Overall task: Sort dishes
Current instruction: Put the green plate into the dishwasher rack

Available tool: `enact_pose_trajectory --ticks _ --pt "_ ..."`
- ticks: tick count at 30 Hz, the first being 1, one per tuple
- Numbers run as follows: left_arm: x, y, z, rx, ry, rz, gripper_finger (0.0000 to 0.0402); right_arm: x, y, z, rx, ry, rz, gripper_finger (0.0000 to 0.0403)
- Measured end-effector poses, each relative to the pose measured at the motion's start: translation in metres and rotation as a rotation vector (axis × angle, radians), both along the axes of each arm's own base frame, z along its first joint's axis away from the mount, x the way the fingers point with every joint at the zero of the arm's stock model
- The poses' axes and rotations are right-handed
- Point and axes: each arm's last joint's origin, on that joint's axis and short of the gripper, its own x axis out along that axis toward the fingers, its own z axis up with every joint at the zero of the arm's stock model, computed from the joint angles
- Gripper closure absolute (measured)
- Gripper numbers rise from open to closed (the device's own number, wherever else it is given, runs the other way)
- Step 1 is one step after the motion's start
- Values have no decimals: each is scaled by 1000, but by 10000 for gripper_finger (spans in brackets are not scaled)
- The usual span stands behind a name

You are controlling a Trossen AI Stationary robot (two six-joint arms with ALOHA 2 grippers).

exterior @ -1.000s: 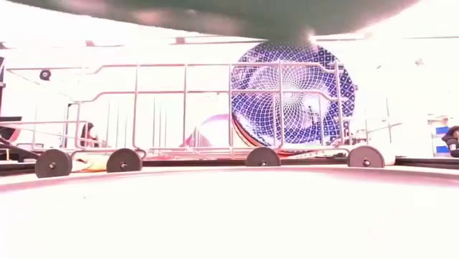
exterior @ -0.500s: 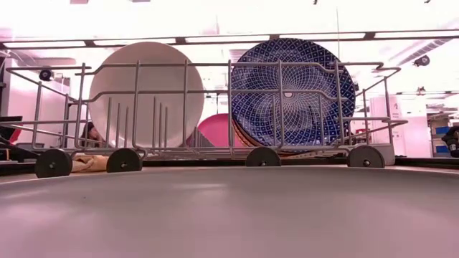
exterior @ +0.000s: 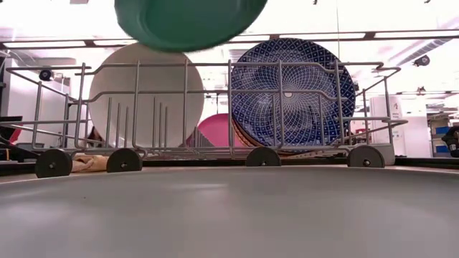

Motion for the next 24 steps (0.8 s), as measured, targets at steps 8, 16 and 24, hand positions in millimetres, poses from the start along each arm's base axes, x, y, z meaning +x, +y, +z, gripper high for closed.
enact_pose_trajectory --ticks 8,16,24 --pt "-11 21 7 -41 -21 0 401 7 -6 -4 18 5 6 403" --pt "-16 29 9 -52 -27 0 401 19 -12 0 25 44 51 403" --pt "-14 26 7 -37 -18 -2 401 30 -23 2 1 136 132 403"
